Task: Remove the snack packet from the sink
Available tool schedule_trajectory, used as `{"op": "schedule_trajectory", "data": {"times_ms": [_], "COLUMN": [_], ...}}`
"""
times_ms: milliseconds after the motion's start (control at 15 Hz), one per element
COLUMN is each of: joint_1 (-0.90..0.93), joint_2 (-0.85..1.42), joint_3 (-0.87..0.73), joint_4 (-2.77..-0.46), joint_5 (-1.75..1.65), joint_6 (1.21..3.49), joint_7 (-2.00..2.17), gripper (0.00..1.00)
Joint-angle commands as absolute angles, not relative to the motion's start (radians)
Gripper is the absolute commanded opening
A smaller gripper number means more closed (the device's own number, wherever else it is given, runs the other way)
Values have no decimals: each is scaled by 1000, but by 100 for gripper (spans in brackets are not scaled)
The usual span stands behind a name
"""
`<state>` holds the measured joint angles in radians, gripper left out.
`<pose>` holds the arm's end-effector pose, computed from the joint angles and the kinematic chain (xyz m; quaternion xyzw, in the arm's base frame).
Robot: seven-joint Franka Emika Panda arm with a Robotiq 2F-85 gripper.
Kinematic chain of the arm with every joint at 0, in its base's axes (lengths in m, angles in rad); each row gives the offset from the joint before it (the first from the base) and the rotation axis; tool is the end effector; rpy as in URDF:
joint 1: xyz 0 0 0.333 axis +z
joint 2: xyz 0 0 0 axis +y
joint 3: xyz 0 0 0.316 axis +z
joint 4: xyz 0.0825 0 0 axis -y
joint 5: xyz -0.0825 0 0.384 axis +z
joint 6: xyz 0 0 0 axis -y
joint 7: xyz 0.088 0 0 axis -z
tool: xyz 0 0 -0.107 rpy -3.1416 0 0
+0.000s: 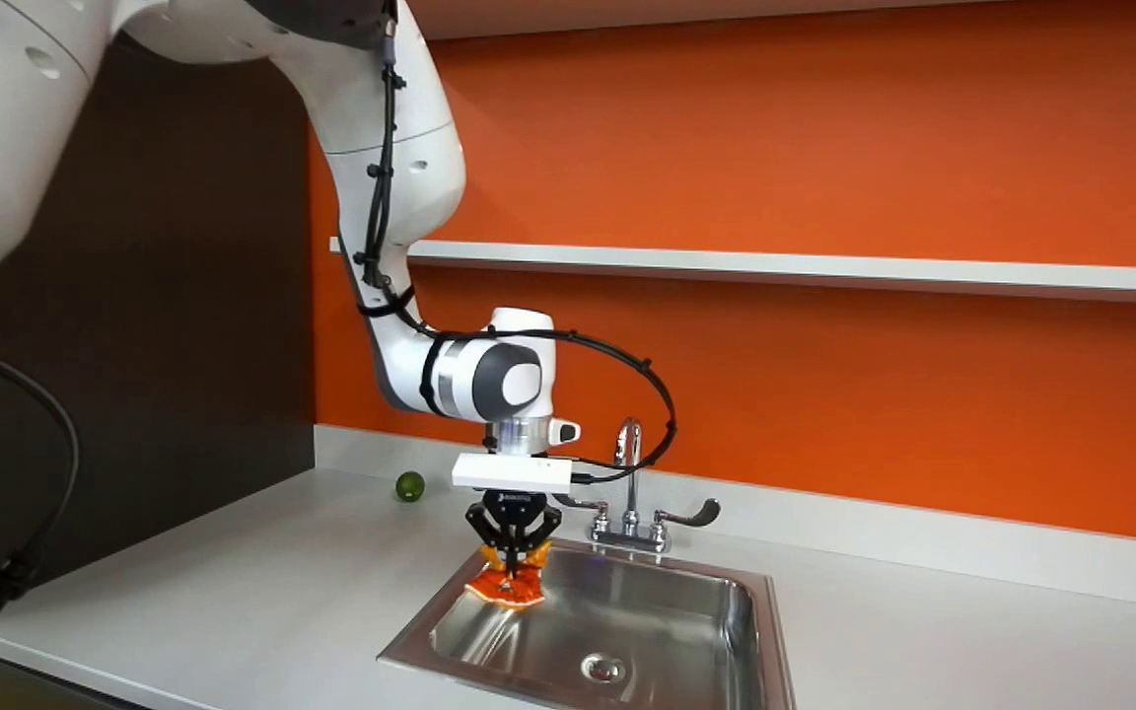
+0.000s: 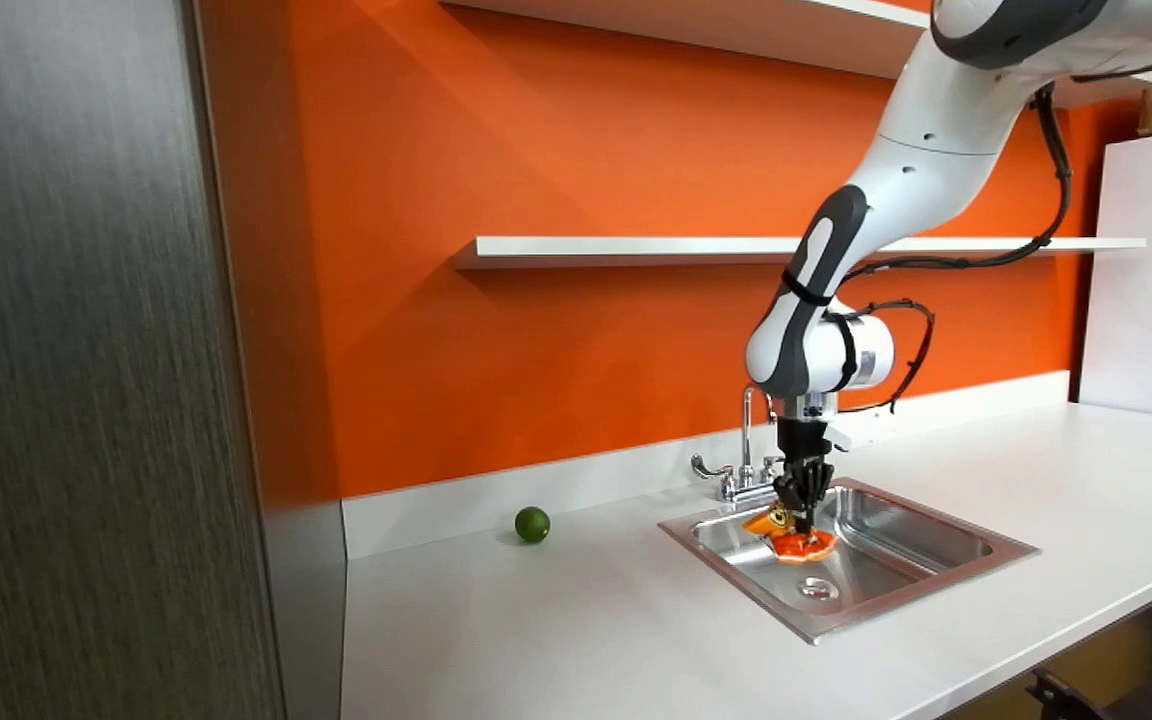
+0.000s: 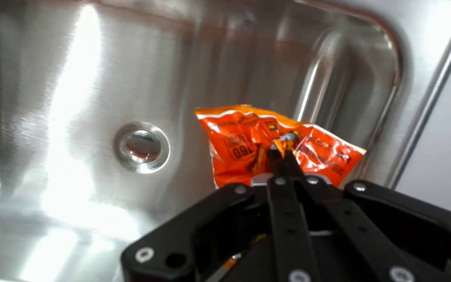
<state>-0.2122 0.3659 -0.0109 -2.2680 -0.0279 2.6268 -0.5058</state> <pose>0.5229 -0.1181 0.1955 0.9881 0.1533 -0.0065 0.0069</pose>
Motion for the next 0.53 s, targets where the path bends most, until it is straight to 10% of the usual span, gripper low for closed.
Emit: {"op": "schedule_trajectory", "data": {"times_ms": [0,467], "joint_1": [-163,-44], "joint_2": [232,157], "joint_3": [-13,16], "joint_4": [-2351,-2389], "joint_5": [-54,-46], "joint_6": [2540,2416], "joint_7": [-426,-334], "gripper": [0,0]}}
